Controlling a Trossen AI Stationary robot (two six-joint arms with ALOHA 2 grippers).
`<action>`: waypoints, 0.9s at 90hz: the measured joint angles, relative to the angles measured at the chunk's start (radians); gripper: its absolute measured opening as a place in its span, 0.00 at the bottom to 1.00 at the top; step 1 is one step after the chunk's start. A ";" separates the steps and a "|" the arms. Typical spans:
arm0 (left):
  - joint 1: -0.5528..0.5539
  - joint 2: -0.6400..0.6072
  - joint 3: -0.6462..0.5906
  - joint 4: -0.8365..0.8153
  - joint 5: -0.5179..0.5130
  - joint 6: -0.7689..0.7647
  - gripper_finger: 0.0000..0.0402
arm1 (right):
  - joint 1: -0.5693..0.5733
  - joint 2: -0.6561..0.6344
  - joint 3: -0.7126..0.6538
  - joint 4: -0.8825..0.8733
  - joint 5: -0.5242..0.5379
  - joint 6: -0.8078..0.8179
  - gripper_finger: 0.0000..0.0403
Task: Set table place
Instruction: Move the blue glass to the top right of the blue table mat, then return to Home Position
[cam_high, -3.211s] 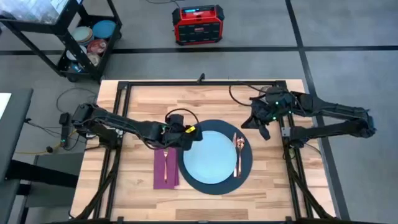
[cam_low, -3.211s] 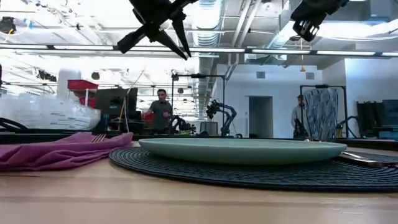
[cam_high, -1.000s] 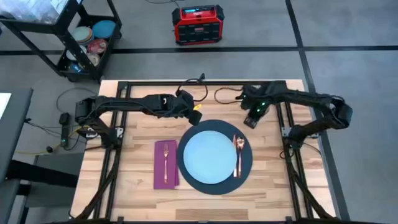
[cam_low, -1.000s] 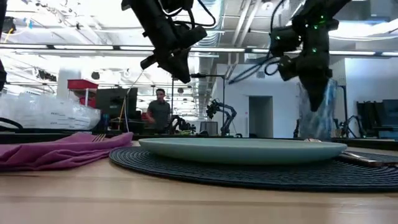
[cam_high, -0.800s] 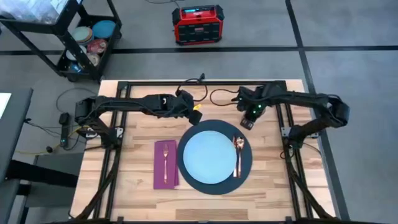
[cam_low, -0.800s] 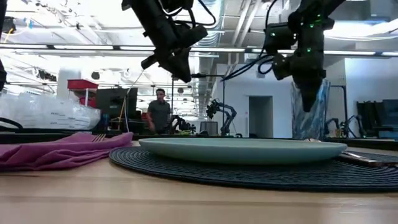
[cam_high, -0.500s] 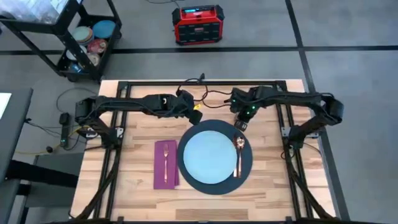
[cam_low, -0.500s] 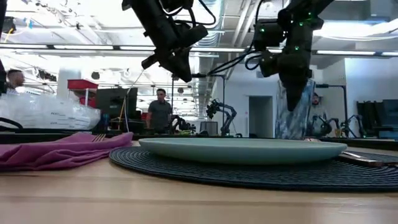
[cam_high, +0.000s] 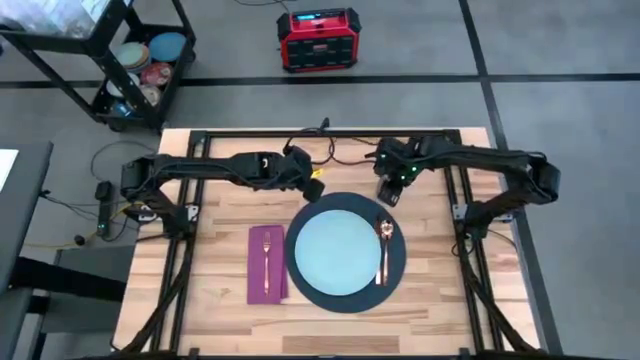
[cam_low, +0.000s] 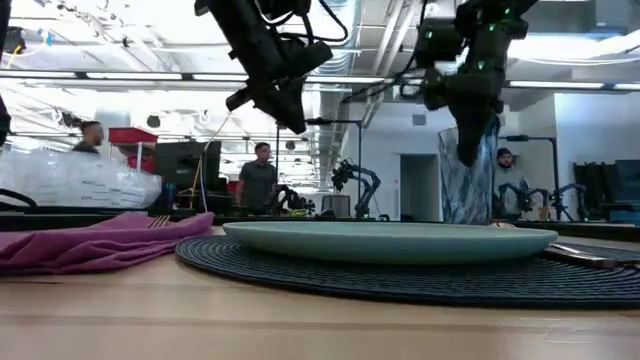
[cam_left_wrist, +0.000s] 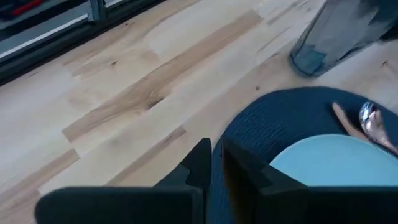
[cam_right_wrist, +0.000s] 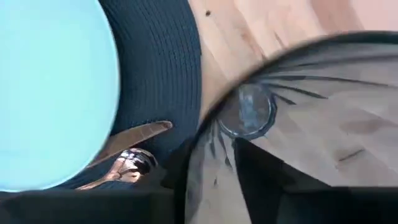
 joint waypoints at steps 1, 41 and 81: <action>0.000 -0.002 0.000 -0.001 0.000 0.004 0.05 | -0.001 -0.006 0.005 0.001 0.000 0.001 0.30; -0.061 -0.296 -0.156 0.231 0.005 0.142 0.05 | 0.091 -0.388 0.041 0.214 -0.093 0.082 0.39; -0.245 -0.644 -0.990 1.189 0.138 0.143 0.00 | 0.469 -0.659 -0.793 1.294 -0.101 0.072 0.39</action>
